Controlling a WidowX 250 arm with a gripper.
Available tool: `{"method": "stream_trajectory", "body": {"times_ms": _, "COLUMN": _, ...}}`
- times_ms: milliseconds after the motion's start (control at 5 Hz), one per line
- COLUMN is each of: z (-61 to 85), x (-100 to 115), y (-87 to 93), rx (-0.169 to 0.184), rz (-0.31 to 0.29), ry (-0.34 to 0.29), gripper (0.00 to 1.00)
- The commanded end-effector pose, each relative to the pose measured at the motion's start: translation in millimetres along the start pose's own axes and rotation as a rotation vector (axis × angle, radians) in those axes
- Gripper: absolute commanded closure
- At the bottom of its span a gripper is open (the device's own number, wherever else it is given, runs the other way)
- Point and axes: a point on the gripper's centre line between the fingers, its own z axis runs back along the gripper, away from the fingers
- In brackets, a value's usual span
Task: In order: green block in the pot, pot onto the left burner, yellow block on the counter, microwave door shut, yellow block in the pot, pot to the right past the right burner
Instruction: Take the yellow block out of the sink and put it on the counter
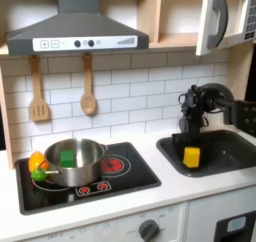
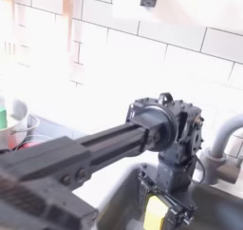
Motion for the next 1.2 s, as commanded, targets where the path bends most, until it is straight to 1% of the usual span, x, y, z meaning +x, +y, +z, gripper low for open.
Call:
{"method": "stream_trajectory", "body": {"times_ms": 0, "z": 45.7, "x": -9, "y": 0.0, "rx": 0.027, "rz": 0.014, "ry": -0.069, "gripper": 1.0}}
{"method": "stream_trajectory", "body": {"times_ms": 200, "z": 60.3, "x": -17, "y": -0.1, "rx": 0.04, "rz": 0.03, "ry": -0.088, "gripper": 1.0}}
{"method": "stream_trajectory", "body": {"times_ms": 400, "z": 67.3, "x": -26, "y": 2.1, "rx": 0.05, "rz": 0.05, "ry": -0.093, "gripper": 1.0}}
{"method": "stream_trajectory", "body": {"times_ms": 600, "z": 71.9, "x": -36, "y": 19.6, "rx": 0.075, "rz": 0.089, "ry": -0.091, "gripper": 1.0}}
{"method": "stream_trajectory", "body": {"times_ms": 1000, "z": 85.1, "x": -57, "y": 45.2, "rx": 0.109, "rz": 0.143, "ry": -0.105, "gripper": 1.0}}
